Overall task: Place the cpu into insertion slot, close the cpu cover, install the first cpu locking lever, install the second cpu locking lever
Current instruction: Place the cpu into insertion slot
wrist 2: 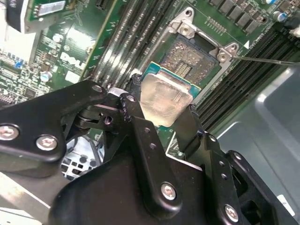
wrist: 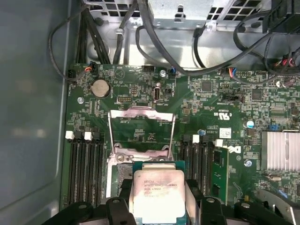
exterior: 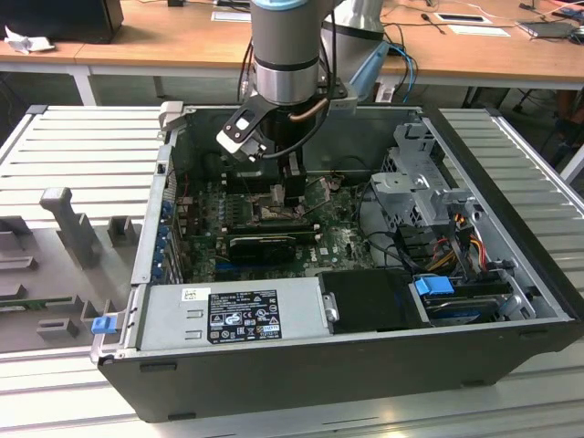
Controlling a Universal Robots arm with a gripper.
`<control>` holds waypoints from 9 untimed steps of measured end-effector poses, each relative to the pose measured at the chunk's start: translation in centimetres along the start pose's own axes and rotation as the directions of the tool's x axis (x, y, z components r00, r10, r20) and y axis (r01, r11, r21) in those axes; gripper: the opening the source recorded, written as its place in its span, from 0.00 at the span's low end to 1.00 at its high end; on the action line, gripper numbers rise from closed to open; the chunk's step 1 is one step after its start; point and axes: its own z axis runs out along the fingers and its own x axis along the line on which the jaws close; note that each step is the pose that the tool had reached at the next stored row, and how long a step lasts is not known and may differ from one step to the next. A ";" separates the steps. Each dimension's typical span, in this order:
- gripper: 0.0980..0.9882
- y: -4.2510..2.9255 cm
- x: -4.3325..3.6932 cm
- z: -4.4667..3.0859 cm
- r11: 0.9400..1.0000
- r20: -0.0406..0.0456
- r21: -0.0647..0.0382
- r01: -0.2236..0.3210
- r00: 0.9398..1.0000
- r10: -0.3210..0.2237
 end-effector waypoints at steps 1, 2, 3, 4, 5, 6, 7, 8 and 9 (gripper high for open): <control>0.48 -0.14 0.08 0.04 1.000 0.000 0.000 -0.002 1.000 0.002; 0.48 -0.30 0.21 0.14 1.000 0.001 0.000 -0.004 1.000 0.004; 0.48 -0.34 0.29 0.22 1.000 0.001 0.000 -0.005 1.000 0.005; 0.48 -0.43 0.38 0.35 1.000 0.000 0.000 -0.006 1.000 0.006; 0.48 -0.70 0.46 0.49 1.000 0.000 0.000 -0.007 1.000 0.007; 0.48 -0.78 0.48 0.58 1.000 0.001 0.000 -0.007 1.000 0.007; 0.48 -0.85 0.51 0.71 1.000 0.001 0.000 -0.007 1.000 0.007; 0.48 -0.99 0.55 0.92 1.000 0.001 0.000 -0.007 1.000 0.007; 0.48 -1.05 0.57 1.05 1.000 0.001 0.000 -0.007 1.000 0.007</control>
